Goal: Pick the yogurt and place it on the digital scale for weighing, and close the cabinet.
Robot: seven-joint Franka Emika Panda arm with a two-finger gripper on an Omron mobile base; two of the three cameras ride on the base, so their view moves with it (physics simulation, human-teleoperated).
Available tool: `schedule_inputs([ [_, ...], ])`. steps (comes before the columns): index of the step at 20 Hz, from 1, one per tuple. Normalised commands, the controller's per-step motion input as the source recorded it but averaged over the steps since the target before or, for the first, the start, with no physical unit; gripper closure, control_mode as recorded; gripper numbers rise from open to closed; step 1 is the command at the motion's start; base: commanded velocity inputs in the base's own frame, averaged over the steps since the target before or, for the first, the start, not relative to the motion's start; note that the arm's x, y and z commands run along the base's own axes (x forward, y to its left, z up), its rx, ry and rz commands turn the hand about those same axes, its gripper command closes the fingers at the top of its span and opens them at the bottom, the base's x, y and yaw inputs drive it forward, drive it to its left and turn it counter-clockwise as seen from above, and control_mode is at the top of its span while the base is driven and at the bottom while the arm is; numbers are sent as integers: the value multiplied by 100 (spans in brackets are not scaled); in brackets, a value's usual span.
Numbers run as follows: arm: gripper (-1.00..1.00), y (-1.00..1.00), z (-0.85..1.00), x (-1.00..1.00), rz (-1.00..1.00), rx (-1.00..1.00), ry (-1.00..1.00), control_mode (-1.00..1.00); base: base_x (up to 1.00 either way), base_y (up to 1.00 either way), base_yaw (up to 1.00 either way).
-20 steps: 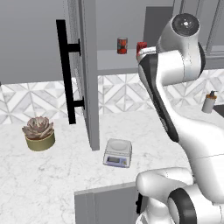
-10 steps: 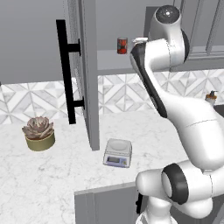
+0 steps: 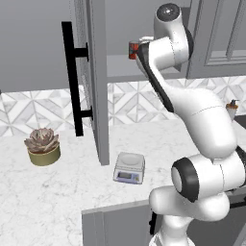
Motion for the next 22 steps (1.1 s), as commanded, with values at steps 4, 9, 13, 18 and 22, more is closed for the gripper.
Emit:
schedule_inputs([
  [4,-100,0,-2,57,-7,0,0,-100,0,0,0],
  [9,-100,0,-13,57,-3,-1,0,-100,0,0,0],
  [13,-100,0,-10,56,-2,-1,0,-100,0,0,0],
  [18,-100,0,-3,45,0,0,0,-100,0,0,0],
  [22,-100,-6,-1,17,0,0,0,-100,0,0,0],
])
